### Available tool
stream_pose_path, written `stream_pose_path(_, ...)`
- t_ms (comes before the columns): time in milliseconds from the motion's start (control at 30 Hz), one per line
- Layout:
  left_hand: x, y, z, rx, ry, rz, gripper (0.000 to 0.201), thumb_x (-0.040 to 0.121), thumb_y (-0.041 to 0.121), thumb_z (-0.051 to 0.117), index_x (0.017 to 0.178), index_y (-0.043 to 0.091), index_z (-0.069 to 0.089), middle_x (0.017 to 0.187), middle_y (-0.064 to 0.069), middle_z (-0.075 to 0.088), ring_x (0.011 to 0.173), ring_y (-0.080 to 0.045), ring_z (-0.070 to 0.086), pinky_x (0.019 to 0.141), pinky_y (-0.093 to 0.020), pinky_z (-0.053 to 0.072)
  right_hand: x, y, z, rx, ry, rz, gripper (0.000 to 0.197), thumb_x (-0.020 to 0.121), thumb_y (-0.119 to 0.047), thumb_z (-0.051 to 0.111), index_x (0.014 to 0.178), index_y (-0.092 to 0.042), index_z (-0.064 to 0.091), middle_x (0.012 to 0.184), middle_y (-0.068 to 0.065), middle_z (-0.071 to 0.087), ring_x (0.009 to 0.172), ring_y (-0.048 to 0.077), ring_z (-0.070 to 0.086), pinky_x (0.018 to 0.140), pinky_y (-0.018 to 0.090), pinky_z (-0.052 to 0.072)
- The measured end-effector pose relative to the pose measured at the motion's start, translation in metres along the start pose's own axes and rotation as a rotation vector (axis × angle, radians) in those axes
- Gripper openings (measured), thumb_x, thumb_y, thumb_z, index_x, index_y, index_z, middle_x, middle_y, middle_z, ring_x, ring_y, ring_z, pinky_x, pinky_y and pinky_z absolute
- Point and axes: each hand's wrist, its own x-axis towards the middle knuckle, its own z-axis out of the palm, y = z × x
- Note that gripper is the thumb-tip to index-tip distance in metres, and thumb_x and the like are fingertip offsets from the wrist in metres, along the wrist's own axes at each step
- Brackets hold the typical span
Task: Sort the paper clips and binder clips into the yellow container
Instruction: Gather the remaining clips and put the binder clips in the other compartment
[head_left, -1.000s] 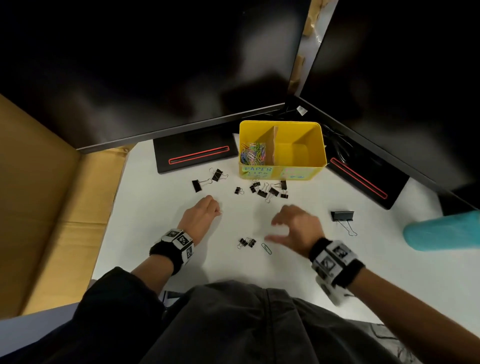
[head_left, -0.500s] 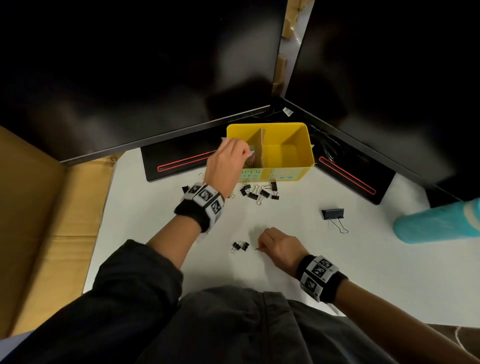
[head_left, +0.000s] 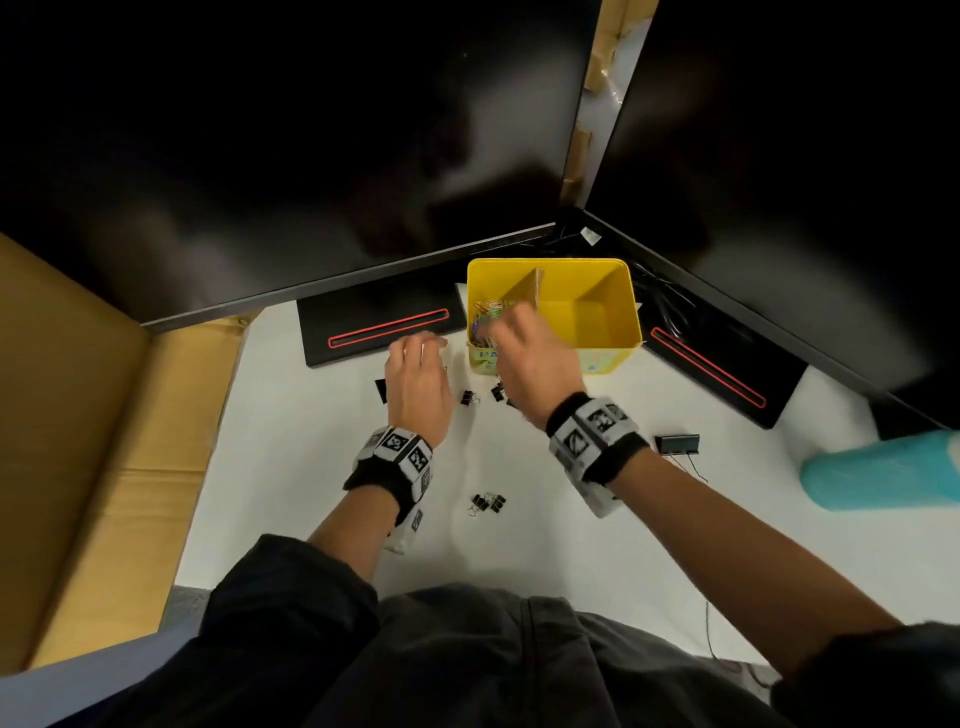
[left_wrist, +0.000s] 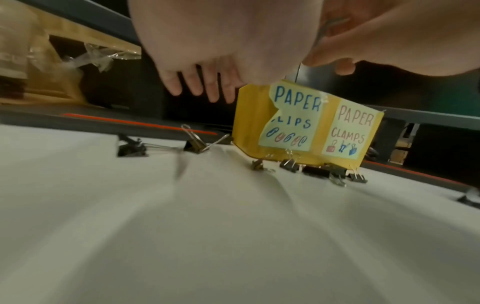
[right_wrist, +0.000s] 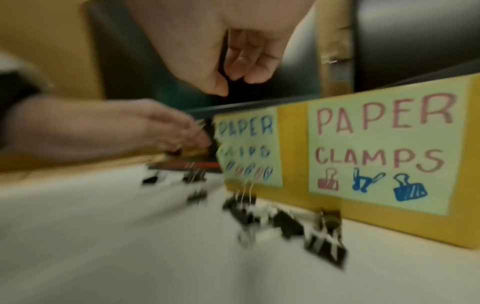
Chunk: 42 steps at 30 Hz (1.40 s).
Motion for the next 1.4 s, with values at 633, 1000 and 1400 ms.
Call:
stream_pose_path(633,-0.085,-0.01,0.002,0.247,-0.556,0.128,0.066,0.086,0.066,0.003,0.144,0.038,-0.006,0.156,-0.003,-0.017,0.137,-0.042,-0.023,0.104,-0.078,0.004,-0.153,0.011,-0.002,-0.048,-0.458,0.183,0.054,0.09,-0.028,0.04,0.142,-0.031,0.026,0.154,0.012,0.019,0.139,0.042,0.012,0.104,0.071,0.018)
stream_pose_path(1000,-0.053,-0.002,0.004,-0.099,-0.574,-0.238,0.117,0.051,0.071,0.072,0.138,0.055,-0.005,0.157,-0.002,-0.018,0.138,-0.046,-0.019,0.103,-0.078,-0.002,-0.151,0.07,-0.004,-0.073,-0.43,0.896,0.058,0.089,-0.059,0.03,0.142,-0.04,0.014,0.152,0.022,0.012,0.134,0.049,0.009,0.103,0.063,0.027)
stream_pose_path(1400,-0.066,0.017,0.017,0.078,-0.561,0.026,0.039,0.091,0.008,0.055,0.128,0.021,0.053,0.155,-0.003,0.023,0.142,-0.033,0.019,0.097,-0.047,0.048,-0.134,0.019,0.028,0.116,-0.388,0.301,0.04,0.086,-0.017,0.063,0.125,-0.024,0.055,0.139,0.013,0.048,0.132,0.039,0.036,0.093,0.057,0.046)
